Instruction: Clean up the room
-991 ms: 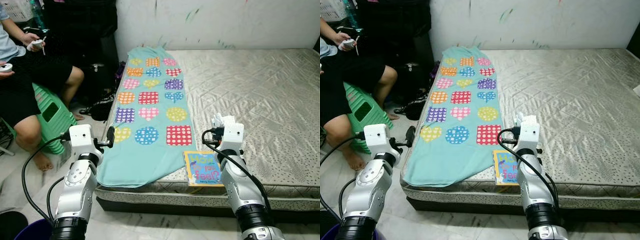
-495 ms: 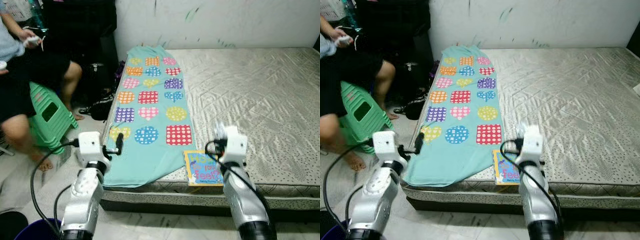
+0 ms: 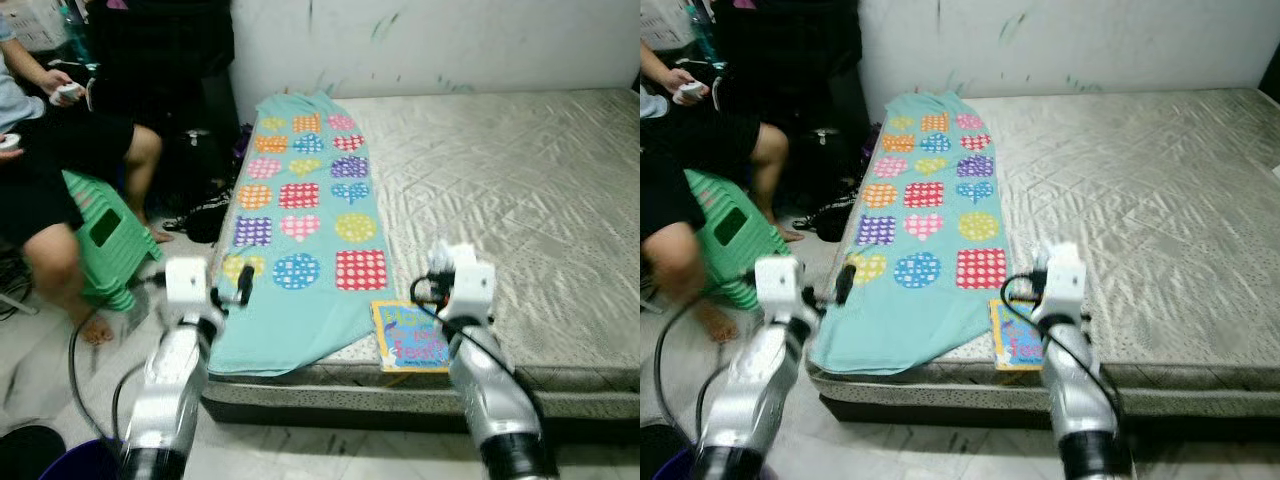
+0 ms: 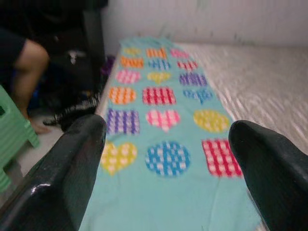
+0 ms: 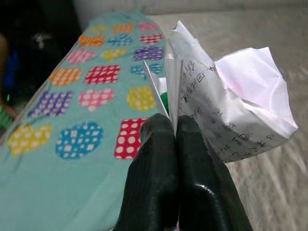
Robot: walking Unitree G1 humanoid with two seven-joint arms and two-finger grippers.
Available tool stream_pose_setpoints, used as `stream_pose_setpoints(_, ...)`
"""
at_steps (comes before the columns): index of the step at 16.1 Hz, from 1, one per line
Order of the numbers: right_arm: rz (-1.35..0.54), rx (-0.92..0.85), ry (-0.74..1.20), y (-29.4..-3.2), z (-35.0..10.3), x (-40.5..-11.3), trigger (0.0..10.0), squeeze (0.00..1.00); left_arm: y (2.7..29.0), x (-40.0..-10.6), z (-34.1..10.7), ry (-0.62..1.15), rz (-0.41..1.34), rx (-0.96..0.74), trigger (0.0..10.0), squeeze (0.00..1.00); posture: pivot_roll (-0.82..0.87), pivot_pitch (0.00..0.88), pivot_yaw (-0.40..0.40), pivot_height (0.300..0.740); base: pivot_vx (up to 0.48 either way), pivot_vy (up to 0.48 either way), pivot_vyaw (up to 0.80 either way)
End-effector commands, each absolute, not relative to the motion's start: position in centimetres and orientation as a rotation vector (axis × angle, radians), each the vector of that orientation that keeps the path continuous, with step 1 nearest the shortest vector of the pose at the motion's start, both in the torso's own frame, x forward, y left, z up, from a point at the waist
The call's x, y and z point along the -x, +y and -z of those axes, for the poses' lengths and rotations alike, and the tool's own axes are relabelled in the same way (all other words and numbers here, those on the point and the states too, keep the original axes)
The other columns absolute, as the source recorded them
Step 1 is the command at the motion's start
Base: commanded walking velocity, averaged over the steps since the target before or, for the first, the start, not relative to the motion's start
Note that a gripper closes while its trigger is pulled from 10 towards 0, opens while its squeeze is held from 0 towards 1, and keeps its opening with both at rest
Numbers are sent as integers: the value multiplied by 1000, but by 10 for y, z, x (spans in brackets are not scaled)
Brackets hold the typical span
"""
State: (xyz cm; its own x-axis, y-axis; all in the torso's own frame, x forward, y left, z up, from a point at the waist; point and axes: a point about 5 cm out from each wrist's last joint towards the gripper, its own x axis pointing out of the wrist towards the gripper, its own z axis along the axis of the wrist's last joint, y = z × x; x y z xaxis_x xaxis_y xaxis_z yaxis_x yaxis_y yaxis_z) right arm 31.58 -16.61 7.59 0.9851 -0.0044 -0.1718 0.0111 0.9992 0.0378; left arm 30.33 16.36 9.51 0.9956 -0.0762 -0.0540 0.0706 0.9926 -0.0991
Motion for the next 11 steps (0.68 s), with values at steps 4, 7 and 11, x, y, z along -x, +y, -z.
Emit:
stream_pose_setpoints(4, -63, -26, 168, -146, -75, -319, 10000, 0, 169, -298, -83, 69, 35, 56, 10000, 0, -88, 0, 62, 740, 0, 0, 800)
stream_pose_setpoints(7, -65, -36, 149, -142, -80, -321, 10000, 0, 166, -301, -89, 54, 38, 47, 10000, 0, -84, 0, 71, 740, 0, 0, 800)
stream_pose_setpoints(11, -61, -36, 154, -141, -77, -320, 10000, 0, 166, -297, -85, 63, 67, 52, 10000, 0, -82, 0, 75, 740, 0, 0, 800)
